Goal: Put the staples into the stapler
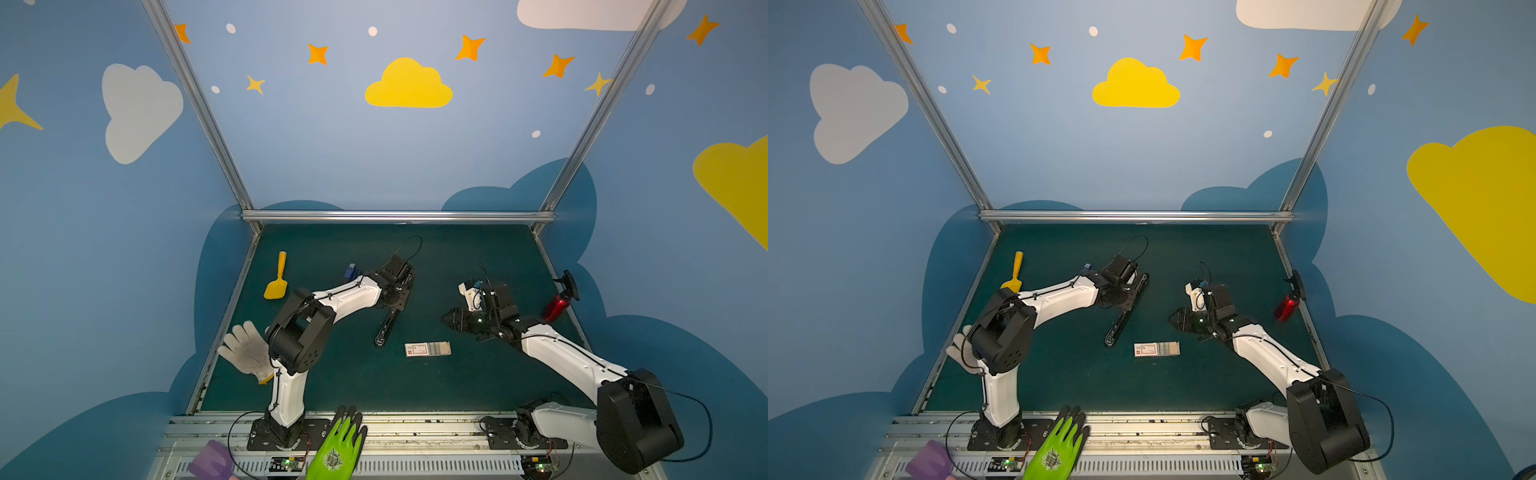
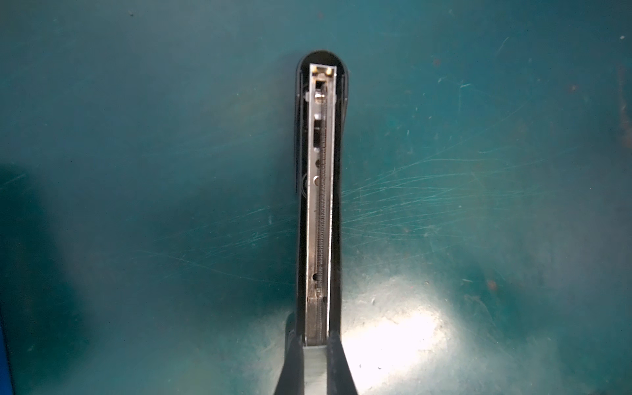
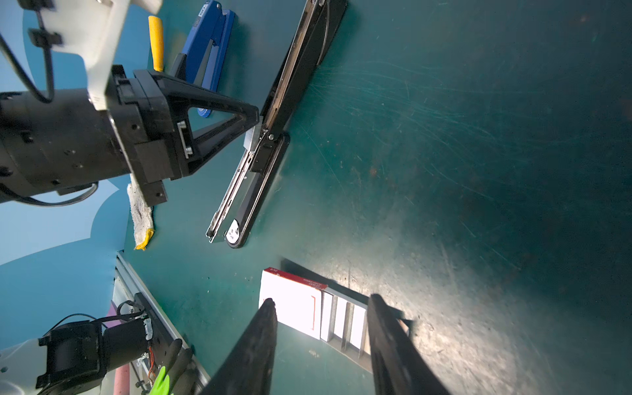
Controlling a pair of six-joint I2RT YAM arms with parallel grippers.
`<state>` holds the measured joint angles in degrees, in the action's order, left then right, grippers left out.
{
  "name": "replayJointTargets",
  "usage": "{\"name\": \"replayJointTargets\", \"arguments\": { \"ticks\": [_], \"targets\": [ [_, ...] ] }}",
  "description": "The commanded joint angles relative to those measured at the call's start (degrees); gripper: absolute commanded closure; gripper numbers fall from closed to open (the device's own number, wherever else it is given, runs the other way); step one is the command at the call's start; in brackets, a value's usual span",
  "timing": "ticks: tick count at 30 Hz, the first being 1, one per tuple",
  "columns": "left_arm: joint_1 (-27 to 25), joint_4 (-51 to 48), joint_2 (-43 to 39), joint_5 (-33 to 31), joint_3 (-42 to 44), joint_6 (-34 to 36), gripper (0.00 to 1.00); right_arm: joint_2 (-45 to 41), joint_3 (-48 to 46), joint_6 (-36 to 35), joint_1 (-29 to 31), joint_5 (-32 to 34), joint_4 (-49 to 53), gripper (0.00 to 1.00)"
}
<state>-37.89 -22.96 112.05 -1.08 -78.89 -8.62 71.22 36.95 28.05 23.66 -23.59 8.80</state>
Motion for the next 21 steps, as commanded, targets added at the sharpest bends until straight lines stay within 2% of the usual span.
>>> {"name": "replayJointTargets", "arguments": {
  "ticks": [1, 21],
  "targets": [
    [-0.69, -0.54, 0.95, -0.06, -0.56, -0.42, 0.94, -0.01, -0.21, -0.54, -0.30, -0.40, -0.19, 0.56],
    [-1.90, -1.87, -0.11, -2.17, -0.91, 0.00, 0.95, 0.06, -0.91, -0.30, -0.46, -0.75, -0.98, 0.56]
  ]
}}
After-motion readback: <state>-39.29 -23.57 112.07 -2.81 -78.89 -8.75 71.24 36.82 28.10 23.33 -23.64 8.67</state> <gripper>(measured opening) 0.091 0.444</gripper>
